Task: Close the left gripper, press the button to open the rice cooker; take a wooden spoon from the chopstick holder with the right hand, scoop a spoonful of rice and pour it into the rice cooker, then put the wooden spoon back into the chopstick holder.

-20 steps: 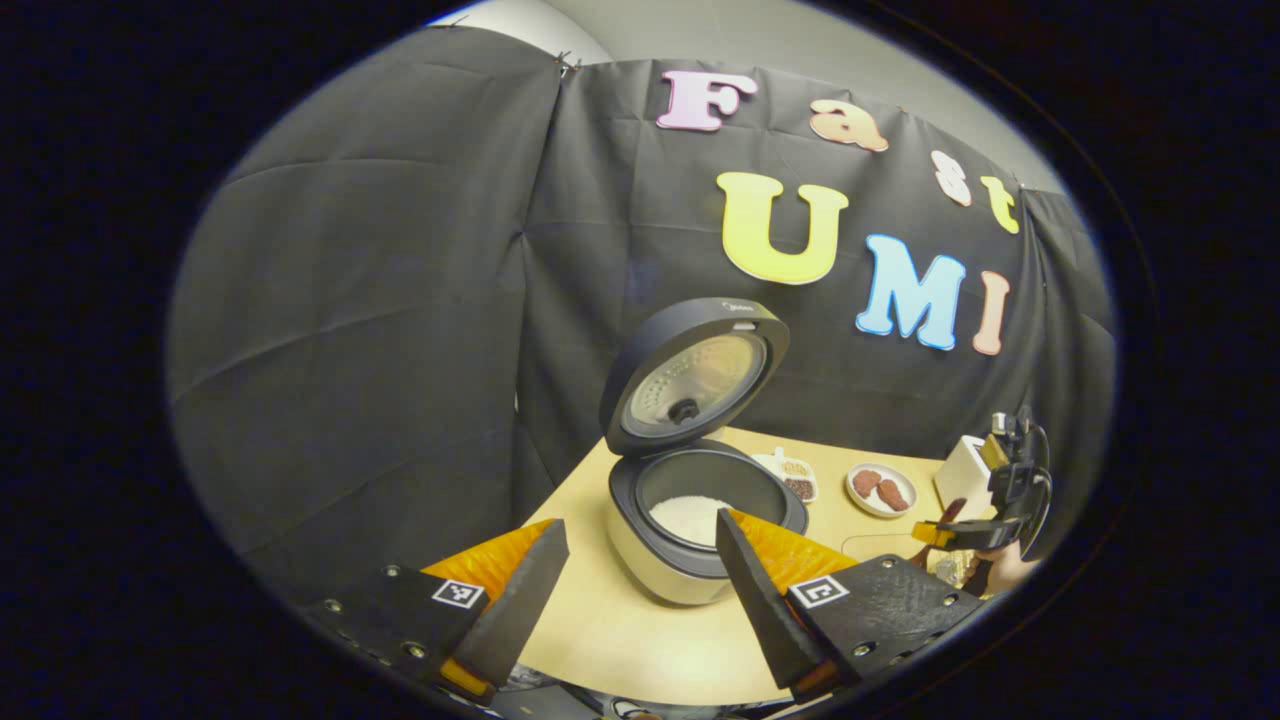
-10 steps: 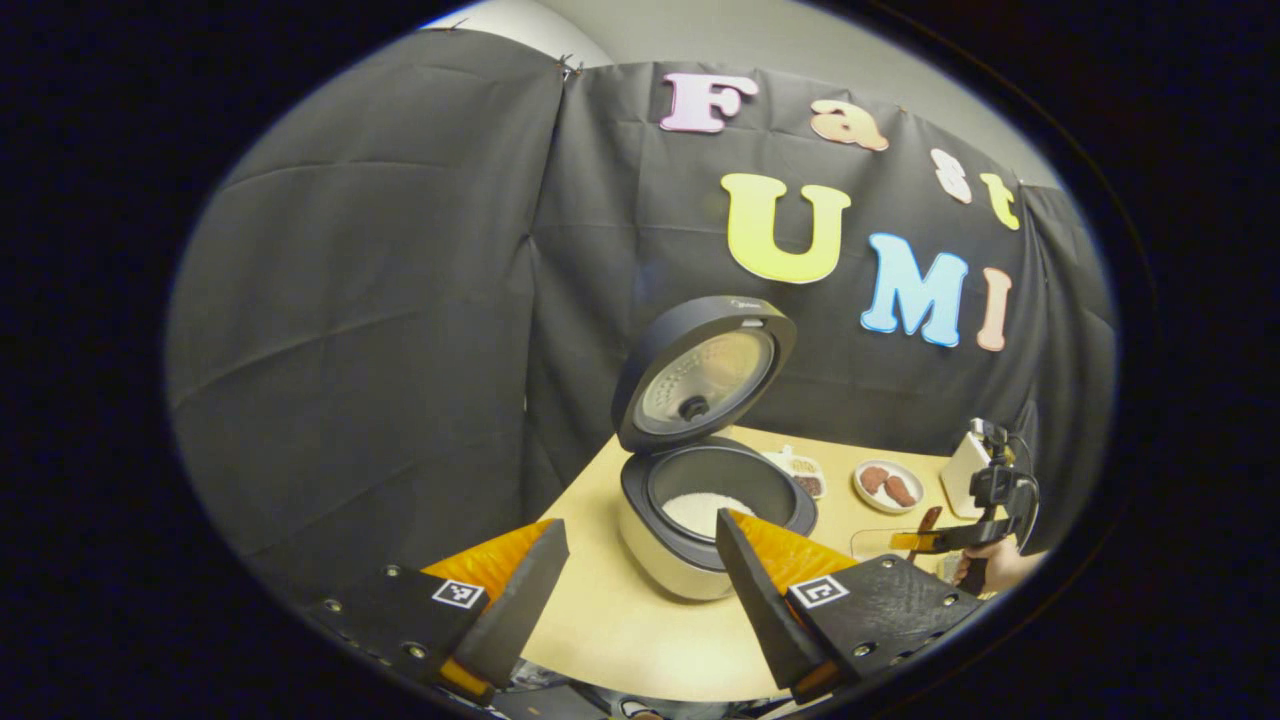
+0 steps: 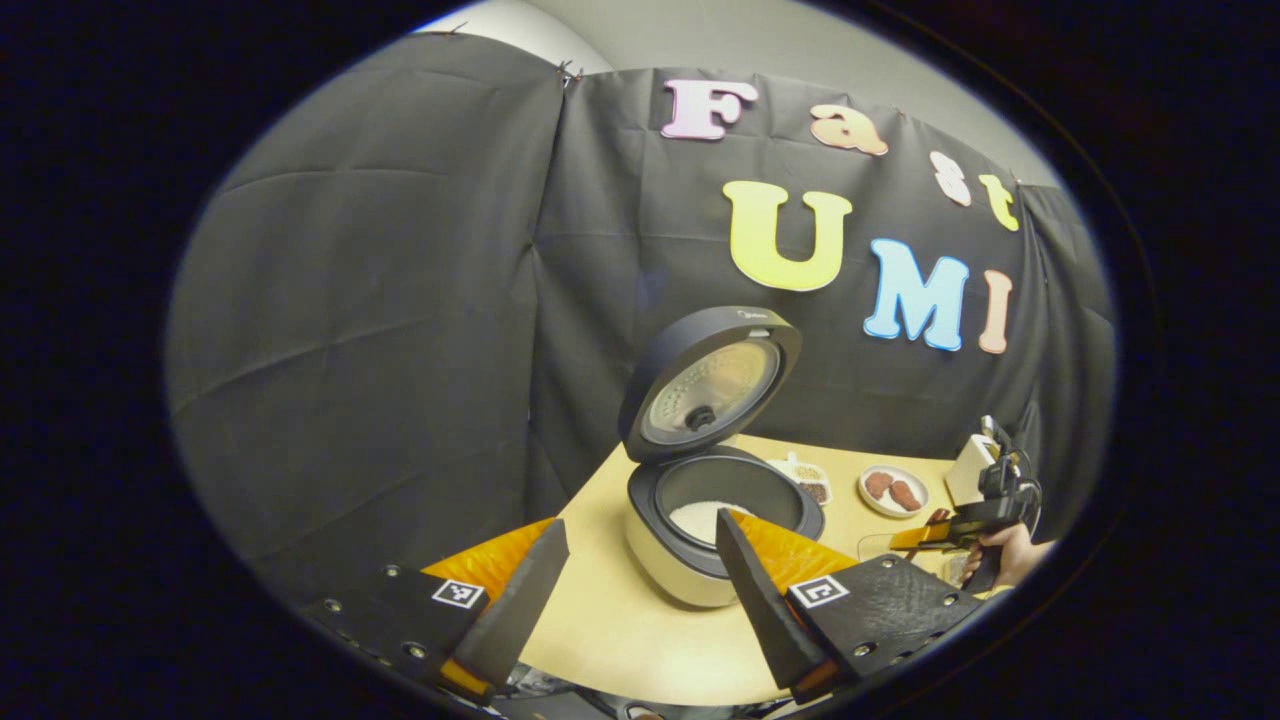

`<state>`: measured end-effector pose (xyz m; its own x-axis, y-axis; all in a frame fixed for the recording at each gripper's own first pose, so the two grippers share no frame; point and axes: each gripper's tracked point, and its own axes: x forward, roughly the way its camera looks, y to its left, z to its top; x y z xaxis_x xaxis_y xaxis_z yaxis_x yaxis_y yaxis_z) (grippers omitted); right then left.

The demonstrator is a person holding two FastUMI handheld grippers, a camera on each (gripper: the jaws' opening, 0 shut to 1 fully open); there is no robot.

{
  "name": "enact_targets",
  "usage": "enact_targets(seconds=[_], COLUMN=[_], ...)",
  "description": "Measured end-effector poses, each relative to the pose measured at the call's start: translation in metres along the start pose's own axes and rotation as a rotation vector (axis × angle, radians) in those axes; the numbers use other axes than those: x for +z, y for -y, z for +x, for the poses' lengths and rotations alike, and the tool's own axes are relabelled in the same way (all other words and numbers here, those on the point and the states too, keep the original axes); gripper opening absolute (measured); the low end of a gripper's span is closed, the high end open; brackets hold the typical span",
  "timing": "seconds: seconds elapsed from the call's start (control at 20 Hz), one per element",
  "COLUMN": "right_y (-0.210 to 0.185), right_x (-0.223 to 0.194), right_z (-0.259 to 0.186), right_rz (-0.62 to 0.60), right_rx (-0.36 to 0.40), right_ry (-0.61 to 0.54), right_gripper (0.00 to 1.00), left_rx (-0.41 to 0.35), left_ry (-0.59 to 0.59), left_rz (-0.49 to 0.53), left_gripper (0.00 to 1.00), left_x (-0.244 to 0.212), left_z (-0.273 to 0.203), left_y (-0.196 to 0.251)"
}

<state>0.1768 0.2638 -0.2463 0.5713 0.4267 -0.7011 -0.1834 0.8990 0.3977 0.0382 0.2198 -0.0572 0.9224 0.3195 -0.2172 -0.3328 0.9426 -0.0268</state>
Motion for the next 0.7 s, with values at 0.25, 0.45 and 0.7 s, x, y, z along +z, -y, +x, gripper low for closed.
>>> enact_targets(seconds=[0.25,0.45,0.7], right_y=[-0.002,0.005,0.023], right_x=[0.016,0.034,0.046], right_z=[-0.013,-0.034,-0.057], right_rz=[0.044,0.103,0.245], right_rx=[-0.001,-0.012,-0.040], right_ry=[0.051,0.111,0.182], right_gripper=[0.15,0.19,0.19], left_rx=[0.002,-0.024,-0.089], left_ry=[-0.017,-0.029,-0.048], left_rz=[0.034,0.038,0.046], left_gripper=[0.95,0.95,0.94], left_x=[-0.013,-0.021,-0.036], left_z=[0.003,0.004,0.018], left_y=[-0.006,-0.008,-0.011])
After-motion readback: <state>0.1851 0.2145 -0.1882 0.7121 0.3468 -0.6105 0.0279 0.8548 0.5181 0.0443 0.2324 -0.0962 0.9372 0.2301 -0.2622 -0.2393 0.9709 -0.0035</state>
